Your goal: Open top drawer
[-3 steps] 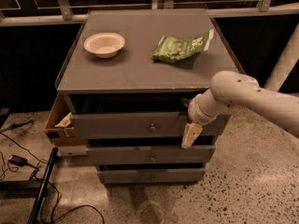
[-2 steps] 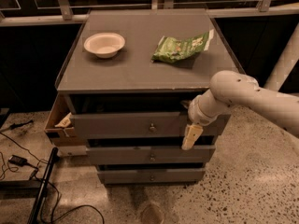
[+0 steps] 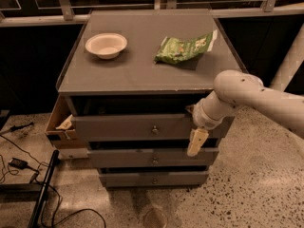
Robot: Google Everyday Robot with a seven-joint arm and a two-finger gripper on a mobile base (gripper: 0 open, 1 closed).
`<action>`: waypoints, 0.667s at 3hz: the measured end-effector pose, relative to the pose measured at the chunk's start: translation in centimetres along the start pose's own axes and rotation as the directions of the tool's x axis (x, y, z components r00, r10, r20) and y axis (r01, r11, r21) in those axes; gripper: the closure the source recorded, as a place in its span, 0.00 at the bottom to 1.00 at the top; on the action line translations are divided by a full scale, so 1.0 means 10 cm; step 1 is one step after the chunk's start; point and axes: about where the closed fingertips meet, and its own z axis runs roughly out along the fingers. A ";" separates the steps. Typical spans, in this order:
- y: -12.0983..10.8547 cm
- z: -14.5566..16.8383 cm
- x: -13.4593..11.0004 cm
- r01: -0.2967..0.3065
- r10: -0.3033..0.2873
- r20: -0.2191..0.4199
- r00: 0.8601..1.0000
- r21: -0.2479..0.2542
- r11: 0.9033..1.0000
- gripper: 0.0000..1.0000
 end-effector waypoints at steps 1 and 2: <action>0.09 -0.06 0.03 -0.008 0.007 -0.008 1.000 -0.028 1.000 0.00; 0.21 -0.14 0.03 -0.007 0.006 -0.018 1.000 -0.065 0.998 0.00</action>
Offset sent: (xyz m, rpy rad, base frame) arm -0.0379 -0.0103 0.0186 -0.0238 0.1007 0.0292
